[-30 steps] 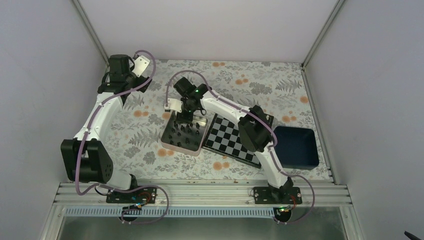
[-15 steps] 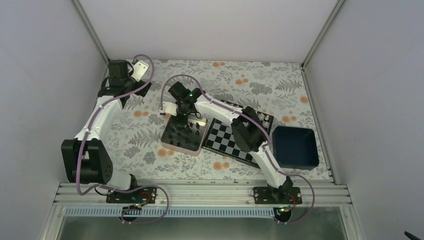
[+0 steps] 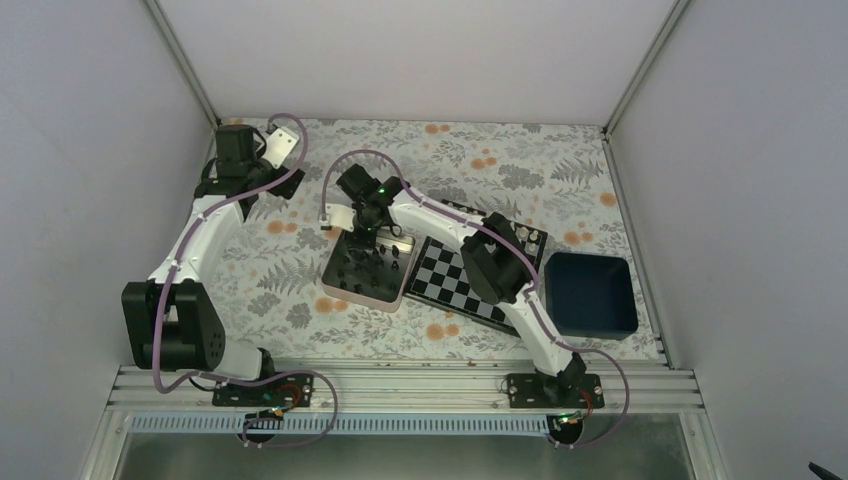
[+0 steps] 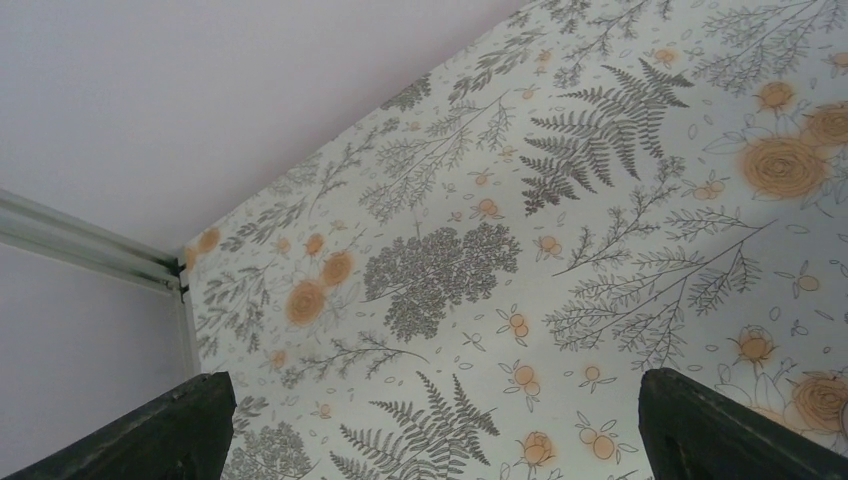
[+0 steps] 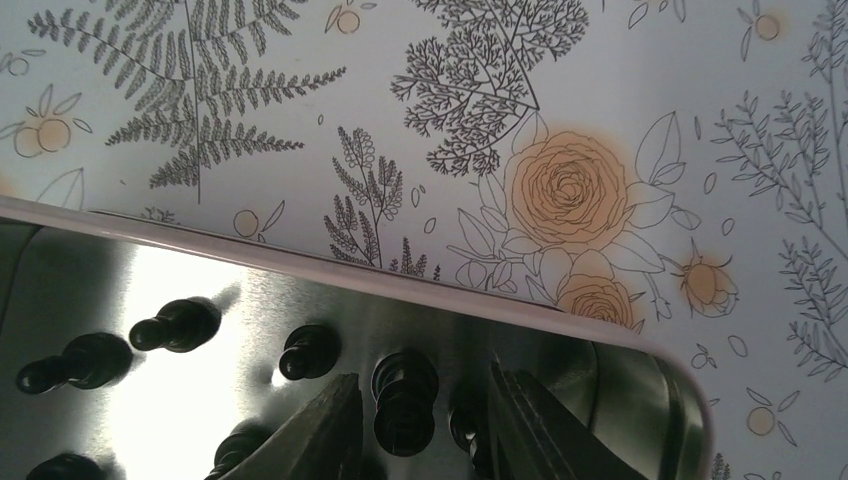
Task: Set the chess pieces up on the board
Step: Pick up the chess piece from the storage box.
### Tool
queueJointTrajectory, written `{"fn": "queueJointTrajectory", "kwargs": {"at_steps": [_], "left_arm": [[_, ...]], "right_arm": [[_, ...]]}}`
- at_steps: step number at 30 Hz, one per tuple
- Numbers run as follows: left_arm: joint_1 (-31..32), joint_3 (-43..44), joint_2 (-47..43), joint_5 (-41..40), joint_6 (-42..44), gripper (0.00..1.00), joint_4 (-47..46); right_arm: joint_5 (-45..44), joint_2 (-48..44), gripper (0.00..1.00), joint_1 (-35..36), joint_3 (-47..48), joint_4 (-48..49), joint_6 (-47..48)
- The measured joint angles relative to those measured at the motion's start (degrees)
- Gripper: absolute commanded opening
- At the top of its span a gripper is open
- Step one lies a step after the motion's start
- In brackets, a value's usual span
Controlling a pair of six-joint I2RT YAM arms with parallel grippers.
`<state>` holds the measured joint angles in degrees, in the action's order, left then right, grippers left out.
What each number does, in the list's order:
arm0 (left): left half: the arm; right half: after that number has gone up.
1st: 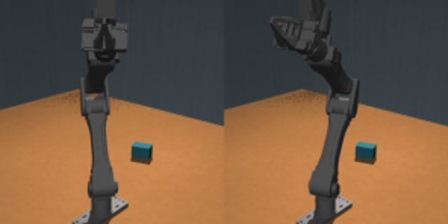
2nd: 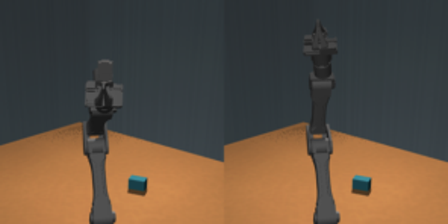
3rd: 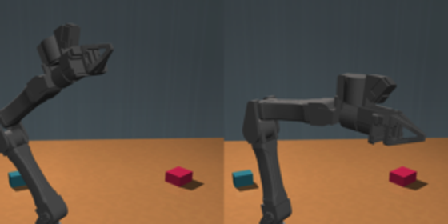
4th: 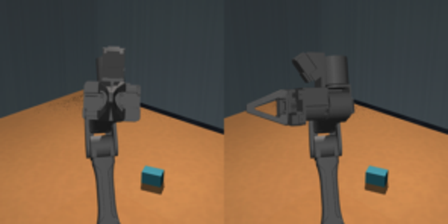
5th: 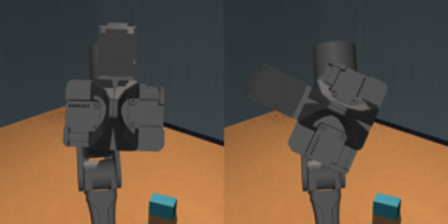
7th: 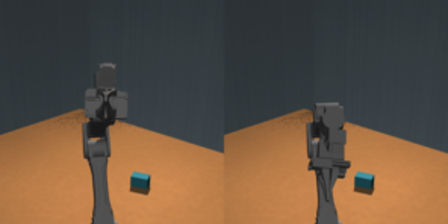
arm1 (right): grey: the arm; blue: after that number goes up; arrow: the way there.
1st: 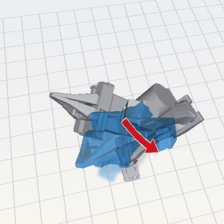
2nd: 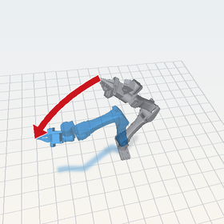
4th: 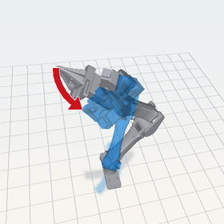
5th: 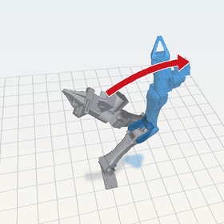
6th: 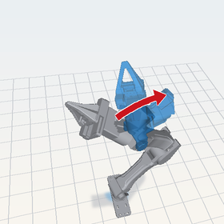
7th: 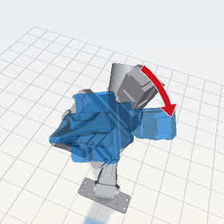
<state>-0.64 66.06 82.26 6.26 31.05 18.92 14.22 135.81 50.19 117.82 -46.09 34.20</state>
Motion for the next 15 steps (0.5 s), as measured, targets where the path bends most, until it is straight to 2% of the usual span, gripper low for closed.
{"fn": "queueJointTrajectory", "kwargs": {"at_steps": [7,12,15], "left_arm": [[0.0,-0.46,-0.13,1.81,1.01,1.0,0.02],[0.0,-0.81,-0.15,2.49,1.38,1.0,0.09],[0.0,-0.83,-0.15,2.8,1.51,1.0,0.07]], "right_arm": [[-0.46,1.01,0.29,0.0,0.02,0.0,-0.02],[-0.63,1.44,0.15,0.02,0.07,-0.02,-0.02],[-0.59,1.44,0.1,0.02,0.11,-0.04,-0.24]]}}
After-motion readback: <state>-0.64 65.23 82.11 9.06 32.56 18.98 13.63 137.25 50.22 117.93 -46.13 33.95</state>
